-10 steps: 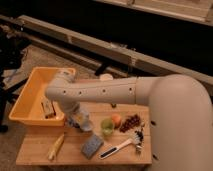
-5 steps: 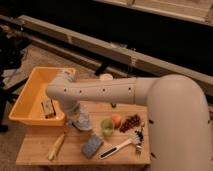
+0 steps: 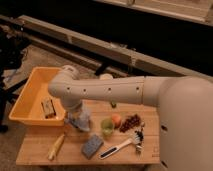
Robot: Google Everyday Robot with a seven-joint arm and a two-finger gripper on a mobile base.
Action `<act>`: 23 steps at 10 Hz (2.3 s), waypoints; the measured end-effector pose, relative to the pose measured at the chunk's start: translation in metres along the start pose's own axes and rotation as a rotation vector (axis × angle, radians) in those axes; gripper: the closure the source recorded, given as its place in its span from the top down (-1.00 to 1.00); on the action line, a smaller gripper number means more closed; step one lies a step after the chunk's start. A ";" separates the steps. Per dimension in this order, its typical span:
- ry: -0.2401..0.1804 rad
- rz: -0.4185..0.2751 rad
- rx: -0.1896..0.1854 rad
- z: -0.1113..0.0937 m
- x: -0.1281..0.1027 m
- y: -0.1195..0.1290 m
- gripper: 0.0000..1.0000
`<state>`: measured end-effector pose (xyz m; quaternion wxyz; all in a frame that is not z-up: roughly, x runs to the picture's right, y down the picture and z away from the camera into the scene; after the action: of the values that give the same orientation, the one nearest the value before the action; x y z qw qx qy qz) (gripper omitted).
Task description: Wipe tray with towel
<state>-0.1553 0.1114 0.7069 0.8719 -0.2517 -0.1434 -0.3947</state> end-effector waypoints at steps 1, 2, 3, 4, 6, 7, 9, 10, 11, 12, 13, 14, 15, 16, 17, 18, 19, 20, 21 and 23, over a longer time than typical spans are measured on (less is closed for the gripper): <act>0.027 0.006 0.040 -0.018 0.000 -0.004 -1.00; 0.060 0.009 0.096 -0.043 -0.002 -0.011 -1.00; 0.077 0.009 0.137 -0.060 -0.006 -0.017 -1.00; 0.099 0.012 0.193 -0.082 -0.008 -0.025 -1.00; 0.131 0.006 0.309 -0.123 -0.019 -0.048 -1.00; 0.139 0.002 0.345 -0.134 -0.024 -0.058 -1.00; 0.146 -0.026 0.411 -0.148 -0.043 -0.095 -1.00; 0.139 -0.046 0.426 -0.147 -0.049 -0.111 -1.00; 0.118 -0.079 0.437 -0.144 -0.055 -0.132 -1.00; 0.094 -0.113 0.440 -0.137 -0.055 -0.157 -1.00; 0.084 -0.132 0.437 -0.132 -0.052 -0.171 -1.00; 0.071 -0.155 0.429 -0.122 -0.046 -0.191 -1.00; 0.063 -0.175 0.414 -0.111 -0.045 -0.204 -1.00; 0.054 -0.194 0.394 -0.095 -0.044 -0.216 -1.00; 0.049 -0.206 0.374 -0.080 -0.040 -0.225 -1.00; 0.044 -0.219 0.355 -0.071 -0.037 -0.235 -1.00; 0.037 -0.236 0.340 -0.067 -0.039 -0.239 -1.00; 0.034 -0.236 0.338 -0.067 -0.039 -0.239 -1.00; 0.036 -0.233 0.338 -0.067 -0.036 -0.238 -1.00; 0.035 -0.235 0.337 -0.067 -0.039 -0.238 -1.00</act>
<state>-0.3583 -0.0358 0.7114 0.8519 -0.0768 -0.2210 -0.4685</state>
